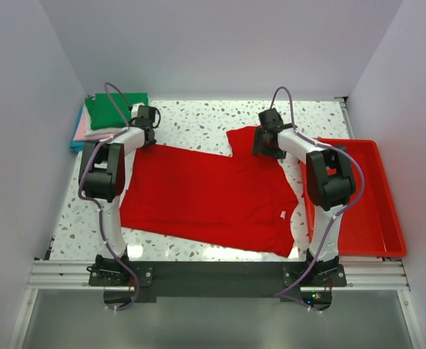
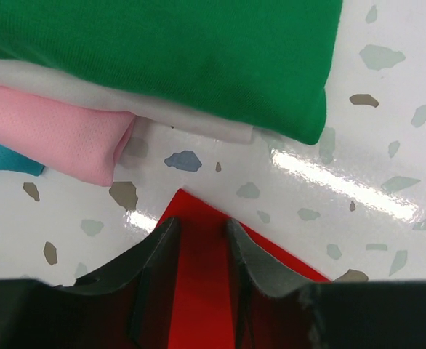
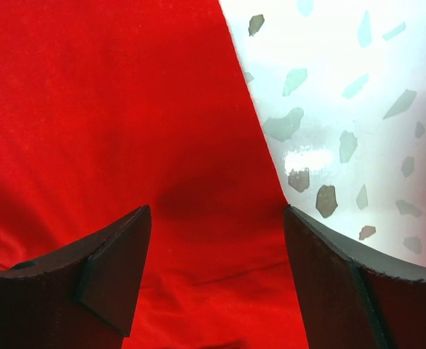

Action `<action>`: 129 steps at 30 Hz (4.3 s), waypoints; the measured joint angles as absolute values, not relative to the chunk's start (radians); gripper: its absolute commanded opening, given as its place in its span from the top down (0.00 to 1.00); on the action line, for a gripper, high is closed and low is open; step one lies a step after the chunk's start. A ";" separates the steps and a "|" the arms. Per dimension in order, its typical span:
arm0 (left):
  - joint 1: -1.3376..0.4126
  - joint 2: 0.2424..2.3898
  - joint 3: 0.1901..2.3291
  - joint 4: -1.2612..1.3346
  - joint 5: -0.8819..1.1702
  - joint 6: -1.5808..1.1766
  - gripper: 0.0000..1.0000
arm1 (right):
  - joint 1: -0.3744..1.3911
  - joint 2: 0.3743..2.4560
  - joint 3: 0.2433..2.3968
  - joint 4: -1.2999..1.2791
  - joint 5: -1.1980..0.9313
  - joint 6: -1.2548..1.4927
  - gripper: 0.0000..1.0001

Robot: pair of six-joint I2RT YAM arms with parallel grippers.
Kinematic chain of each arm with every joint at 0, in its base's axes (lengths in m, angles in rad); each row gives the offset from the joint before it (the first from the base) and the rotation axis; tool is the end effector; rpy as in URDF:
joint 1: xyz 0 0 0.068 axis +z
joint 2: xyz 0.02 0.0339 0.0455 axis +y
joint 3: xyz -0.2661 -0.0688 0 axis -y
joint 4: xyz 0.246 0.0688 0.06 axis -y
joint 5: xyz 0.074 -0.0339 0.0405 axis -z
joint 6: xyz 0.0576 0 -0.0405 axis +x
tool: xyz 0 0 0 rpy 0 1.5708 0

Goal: Fold and stack the t-shirts
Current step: Fold the tshirt

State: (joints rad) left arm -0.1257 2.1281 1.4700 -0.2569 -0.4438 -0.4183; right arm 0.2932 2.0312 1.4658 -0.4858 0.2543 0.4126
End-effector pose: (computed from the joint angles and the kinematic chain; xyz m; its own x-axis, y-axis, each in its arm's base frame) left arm 0.4683 -0.0342 0.1365 -0.6590 -0.2865 -0.6954 -0.4533 0.8891 0.0633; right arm 0.4278 0.1140 0.1581 -0.8255 0.1562 -0.5424 0.1865 0.9825 -0.0009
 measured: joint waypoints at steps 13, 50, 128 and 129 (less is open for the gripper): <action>-0.107 2.132 1.472 -0.255 -0.450 -0.428 0.79 | 0.287 2.073 1.496 -0.497 0.291 0.404 0.28; -0.085 2.108 1.478 -0.225 -0.418 -0.455 1.00 | 0.245 2.075 1.606 -0.537 0.294 0.399 1.00; -0.170 1.439 0.690 0.037 -0.238 -0.894 0.54 | 0.326 1.881 1.264 -0.411 0.263 0.508 0.44; -0.181 1.449 0.694 0.042 -0.234 -0.894 0.54 | 0.330 1.897 1.280 -0.406 0.263 0.508 0.44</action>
State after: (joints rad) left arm -0.1814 1.4494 0.6945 0.0418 -0.2340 -0.8936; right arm 0.3302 1.8965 1.2797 -0.4065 0.2634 0.5079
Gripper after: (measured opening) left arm 0.466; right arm 0.551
